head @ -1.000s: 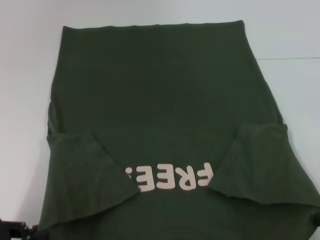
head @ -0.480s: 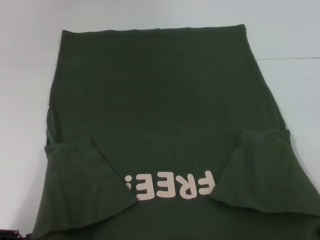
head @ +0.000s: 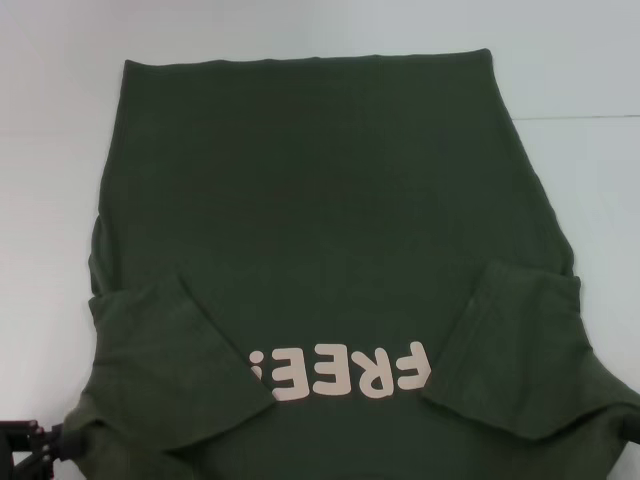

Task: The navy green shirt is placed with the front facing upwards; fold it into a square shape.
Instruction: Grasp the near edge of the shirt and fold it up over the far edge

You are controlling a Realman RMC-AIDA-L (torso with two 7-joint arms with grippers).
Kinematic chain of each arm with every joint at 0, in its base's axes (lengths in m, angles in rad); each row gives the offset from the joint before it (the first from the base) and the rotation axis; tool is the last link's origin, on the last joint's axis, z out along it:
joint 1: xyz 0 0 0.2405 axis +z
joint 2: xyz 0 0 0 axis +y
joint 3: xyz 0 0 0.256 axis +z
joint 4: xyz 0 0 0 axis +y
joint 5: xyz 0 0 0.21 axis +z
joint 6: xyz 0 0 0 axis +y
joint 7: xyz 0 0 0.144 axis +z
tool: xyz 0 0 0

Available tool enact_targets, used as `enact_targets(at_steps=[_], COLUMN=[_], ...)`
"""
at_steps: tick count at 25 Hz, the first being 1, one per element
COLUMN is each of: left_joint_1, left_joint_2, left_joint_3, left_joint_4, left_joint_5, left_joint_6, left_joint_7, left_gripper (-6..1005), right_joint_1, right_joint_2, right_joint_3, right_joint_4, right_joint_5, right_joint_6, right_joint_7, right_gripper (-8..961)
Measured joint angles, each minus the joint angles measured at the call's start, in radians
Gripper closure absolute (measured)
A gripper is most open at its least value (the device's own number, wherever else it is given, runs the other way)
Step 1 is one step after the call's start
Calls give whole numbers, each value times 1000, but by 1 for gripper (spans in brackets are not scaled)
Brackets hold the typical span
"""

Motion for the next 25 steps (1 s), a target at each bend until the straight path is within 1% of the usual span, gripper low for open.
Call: enact_targets(at_steps=[4, 8, 12, 15, 19, 25], left_joint_1=[-3, -2, -6, -11, -14, -10], left_joint_2=[0, 1, 1, 1, 1, -1], left_joint_3=[-14, -29, -36, -37, -38, -38], left_joint_4=[-10, -38, -59, -72, -90, -106], left_joint_5=[-26, -71, -95, -120, -152, -215], left_joint_6=[-14, -75, -122, -148, -174, -203], left_joint_7=[-2, -5, -8, -9, -12, -11], left_gripper=[935, 935, 935, 935, 935, 935], right_joint_1=[19, 37, 60, 85, 107, 106], right_joint_2=[0, -7, -9, -5, 2, 2], right_joint_3=[23, 82, 109, 113, 117, 132], right_joint_4=[1, 6, 7, 8, 8, 8], right_joint_5=[3, 4, 4, 4, 6, 62], right_joint_6=[14, 33, 76, 110, 121, 115], right_joint_7=[11, 31, 59, 70, 72, 68], right_gripper=[903, 903, 903, 903, 903, 904])
